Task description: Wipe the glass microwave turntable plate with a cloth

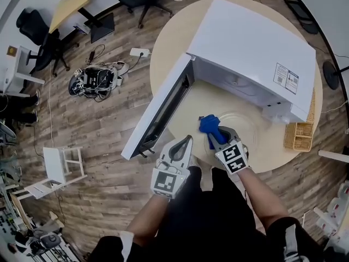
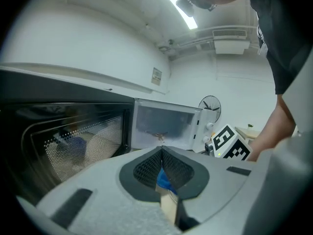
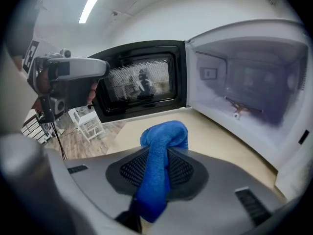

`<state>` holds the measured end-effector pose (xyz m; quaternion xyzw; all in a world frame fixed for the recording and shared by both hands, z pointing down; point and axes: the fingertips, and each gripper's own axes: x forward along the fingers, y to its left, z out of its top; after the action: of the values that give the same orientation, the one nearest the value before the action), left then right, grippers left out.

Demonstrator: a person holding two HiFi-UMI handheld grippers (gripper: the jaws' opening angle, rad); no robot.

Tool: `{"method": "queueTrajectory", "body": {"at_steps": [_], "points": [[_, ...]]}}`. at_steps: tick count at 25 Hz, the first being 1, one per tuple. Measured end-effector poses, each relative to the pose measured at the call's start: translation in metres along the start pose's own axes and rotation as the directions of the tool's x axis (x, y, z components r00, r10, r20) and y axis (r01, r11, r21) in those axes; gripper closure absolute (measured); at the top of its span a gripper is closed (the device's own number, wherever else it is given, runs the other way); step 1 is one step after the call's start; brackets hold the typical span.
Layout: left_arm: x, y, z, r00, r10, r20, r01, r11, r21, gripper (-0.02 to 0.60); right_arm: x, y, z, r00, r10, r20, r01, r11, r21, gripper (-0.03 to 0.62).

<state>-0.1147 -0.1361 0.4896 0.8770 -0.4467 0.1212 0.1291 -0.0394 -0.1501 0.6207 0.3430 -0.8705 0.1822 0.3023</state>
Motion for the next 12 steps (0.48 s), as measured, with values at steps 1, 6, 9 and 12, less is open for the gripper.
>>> {"method": "queueTrajectory", "body": {"at_steps": [1,6,9,12], "points": [[0.0,0.001,-0.001,1.0,0.003,-0.001,-0.003,1.0,-0.001,0.575,0.003,0.0,0.0,1.0,0.001,-0.005,-0.001,1.0,-0.006,0.507],[0.0,0.008,-0.008,1.0,0.007,-0.004,-0.008,1.0,-0.022,0.575,0.015,-0.001,-0.002,0.999,-0.006,-0.054,0.002,0.997,-0.074,0.507],[0.002,0.01,-0.01,1.0,0.006,-0.012,-0.006,0.999,-0.034,0.575,0.019,-0.006,-0.008,0.996,-0.027,-0.084,0.019,0.995,-0.102,0.507],[0.005,0.011,-0.01,1.0,0.007,-0.015,-0.008,0.999,-0.033,0.575,0.021,-0.01,-0.012,0.993,-0.041,-0.109,0.025,0.99,-0.14,0.507]]}}
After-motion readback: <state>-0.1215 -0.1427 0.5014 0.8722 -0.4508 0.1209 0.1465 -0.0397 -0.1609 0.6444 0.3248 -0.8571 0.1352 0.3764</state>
